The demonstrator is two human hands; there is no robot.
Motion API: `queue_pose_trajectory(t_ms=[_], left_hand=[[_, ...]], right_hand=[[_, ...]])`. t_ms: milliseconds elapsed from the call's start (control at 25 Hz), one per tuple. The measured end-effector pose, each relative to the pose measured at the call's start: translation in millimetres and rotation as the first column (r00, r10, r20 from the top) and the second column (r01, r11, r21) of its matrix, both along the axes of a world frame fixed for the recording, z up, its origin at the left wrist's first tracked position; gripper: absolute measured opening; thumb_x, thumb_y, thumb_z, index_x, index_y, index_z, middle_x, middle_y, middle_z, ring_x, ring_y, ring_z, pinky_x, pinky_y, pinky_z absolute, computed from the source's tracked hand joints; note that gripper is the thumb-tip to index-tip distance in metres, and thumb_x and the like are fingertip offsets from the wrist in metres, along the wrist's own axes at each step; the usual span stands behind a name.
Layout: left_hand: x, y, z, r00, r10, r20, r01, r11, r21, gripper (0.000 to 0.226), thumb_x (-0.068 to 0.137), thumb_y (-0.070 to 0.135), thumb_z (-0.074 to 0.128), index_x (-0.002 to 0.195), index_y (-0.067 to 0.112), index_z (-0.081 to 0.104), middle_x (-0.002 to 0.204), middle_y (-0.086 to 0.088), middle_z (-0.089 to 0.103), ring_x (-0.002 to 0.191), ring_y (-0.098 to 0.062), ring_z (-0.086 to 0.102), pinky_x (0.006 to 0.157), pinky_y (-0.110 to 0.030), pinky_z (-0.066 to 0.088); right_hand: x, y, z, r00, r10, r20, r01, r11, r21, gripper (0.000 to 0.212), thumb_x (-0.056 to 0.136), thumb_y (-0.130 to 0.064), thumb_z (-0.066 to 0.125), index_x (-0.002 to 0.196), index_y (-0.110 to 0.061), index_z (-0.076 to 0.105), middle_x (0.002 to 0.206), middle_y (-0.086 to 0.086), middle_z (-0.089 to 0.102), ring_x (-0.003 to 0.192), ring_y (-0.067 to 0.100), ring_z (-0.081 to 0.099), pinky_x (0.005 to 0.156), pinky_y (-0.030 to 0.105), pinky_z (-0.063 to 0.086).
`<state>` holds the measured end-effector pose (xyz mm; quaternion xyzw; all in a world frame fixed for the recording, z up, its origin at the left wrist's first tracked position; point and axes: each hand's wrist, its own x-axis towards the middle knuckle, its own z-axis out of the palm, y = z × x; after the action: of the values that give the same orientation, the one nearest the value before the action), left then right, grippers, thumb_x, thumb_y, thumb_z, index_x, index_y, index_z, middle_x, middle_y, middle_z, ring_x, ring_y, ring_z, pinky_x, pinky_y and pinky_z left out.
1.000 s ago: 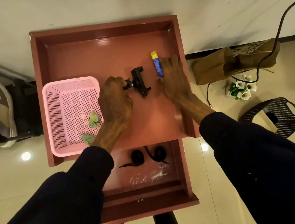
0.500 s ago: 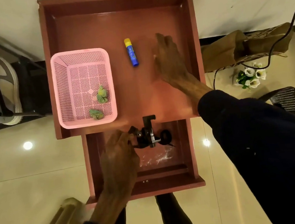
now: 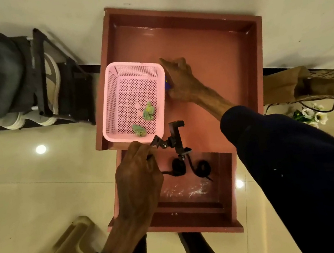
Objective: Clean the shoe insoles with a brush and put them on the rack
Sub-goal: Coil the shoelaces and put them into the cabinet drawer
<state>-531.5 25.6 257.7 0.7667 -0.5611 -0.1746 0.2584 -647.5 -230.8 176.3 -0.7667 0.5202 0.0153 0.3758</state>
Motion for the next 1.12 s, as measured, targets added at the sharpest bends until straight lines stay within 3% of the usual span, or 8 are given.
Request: queue_pose_trajectory(t_ms=[80, 200, 360, 600, 720, 920, 1040, 1120], left_hand=[[2.2, 4.3, -0.7, 1.000, -0.016, -0.020, 0.016, 1.000, 0.003, 0.023, 0.077, -0.002, 0.083, 0.097, 0.001, 0.073, 0.101, -0.014, 0.074, 0.095, -0.034, 0.073, 0.078, -0.053, 0.063], [3.1, 4.2, 0.0, 0.999, -0.018, -0.051, 0.019, 1.000, 0.005, 0.021, 0.078, -0.003, 0.082, 0.097, 0.001, 0.073, 0.100, -0.014, 0.074, 0.094, -0.033, 0.073, 0.078, -0.052, 0.063], [6.1, 2.5, -5.6, 0.998, 0.008, -0.059, -0.007, 1.000, 0.011, 0.019, 0.080, -0.002, 0.081, 0.096, 0.001, 0.072, 0.097, -0.013, 0.073, 0.089, -0.032, 0.072, 0.080, -0.051, 0.063], [5.3, 5.2, -6.4, 0.998, -0.032, -0.049, 0.031, 0.999, -0.021, 0.015, 0.082, -0.002, 0.079, 0.095, 0.001, 0.071, 0.093, -0.014, 0.073, 0.085, -0.032, 0.071, 0.084, -0.044, 0.062], [7.5, 12.1, -7.7, 0.995, -0.088, -0.055, 0.086, 0.996, -0.029, 0.015, 0.082, -0.001, 0.080, 0.093, 0.001, 0.071, 0.091, -0.013, 0.072, 0.082, -0.030, 0.070, 0.083, -0.040, 0.059], [18.1, 40.9, -12.0, 0.979, -0.197, -0.055, 0.198, 0.980, 0.031, 0.018, 0.085, 0.007, 0.078, 0.100, 0.001, 0.072, 0.100, -0.014, 0.073, 0.088, -0.029, 0.071, 0.084, -0.046, 0.062], [33.1, 63.7, -15.3, 0.969, -0.225, -0.100, 0.233, 0.969, 0.078, 0.014, 0.088, 0.008, 0.077, 0.100, 0.003, 0.072, 0.100, -0.009, 0.072, 0.090, -0.023, 0.070, 0.084, -0.038, 0.060], [45.3, 79.4, -24.7, 0.971, -0.225, -0.084, 0.233, 0.968, 0.098, 0.011, 0.088, 0.004, 0.077, 0.098, 0.004, 0.072, 0.098, -0.008, 0.072, 0.087, -0.021, 0.070, 0.084, -0.033, 0.059]], right_hand=[[4.2, -1.7, -9.0, 0.997, 0.079, -0.009, -0.079, 0.997, -0.012, 0.112, 0.073, -0.007, 0.077, 0.163, -0.019, 0.011, 0.165, 0.012, 0.009, 0.151, 0.040, 0.012, 0.119, 0.055, 0.026], [1.6, 1.7, -16.8, 0.995, 0.067, 0.074, -0.062, 0.995, -0.074, 0.110, 0.067, 0.000, 0.078, 0.160, -0.016, 0.022, 0.162, 0.006, 0.026, 0.139, 0.035, 0.029, 0.108, 0.048, 0.039], [-7.0, 11.9, -18.3, 0.990, -0.044, 0.135, 0.058, 0.993, -0.101, 0.096, 0.065, -0.014, 0.089, 0.149, -0.016, 0.044, 0.144, 0.007, 0.040, 0.128, 0.027, 0.036, 0.101, 0.039, 0.045], [-61.7, 67.9, -13.5, 0.984, -0.159, 0.076, 0.166, 0.981, -0.096, 0.100, 0.064, -0.023, 0.094, 0.149, -0.012, 0.042, 0.147, 0.006, 0.036, 0.129, 0.023, 0.035, 0.099, 0.028, 0.040], [-90.6, 109.9, -2.2, 0.975, -0.209, 0.073, 0.215, 0.973, -0.084, 0.100, 0.066, -0.019, 0.093, 0.150, -0.009, 0.040, 0.148, 0.007, 0.035, 0.128, 0.019, 0.034, 0.103, 0.029, 0.041], [-108.5, 185.3, 5.4, 0.955, -0.275, 0.115, 0.281, 0.959, -0.044, 0.097, 0.073, -0.015, 0.089, 0.153, -0.009, 0.035, 0.152, 0.006, 0.032, 0.131, 0.009, 0.027, 0.105, 0.026, 0.041], [-105.3, 241.8, 3.3, 0.933, -0.306, 0.189, 0.318, 0.947, -0.038, 0.096, 0.072, -0.019, 0.091, 0.151, -0.010, 0.038, 0.151, 0.007, 0.035, 0.135, 0.016, 0.037, 0.106, 0.027, 0.043], [-100.6, 277.9, -6.2, 0.933, -0.297, 0.202, 0.307, 0.952, -0.020, 0.096, 0.071, -0.020, 0.092, 0.150, -0.012, 0.038, 0.150, 0.005, 0.036, 0.136, 0.020, 0.041, 0.110, 0.036, 0.046]])
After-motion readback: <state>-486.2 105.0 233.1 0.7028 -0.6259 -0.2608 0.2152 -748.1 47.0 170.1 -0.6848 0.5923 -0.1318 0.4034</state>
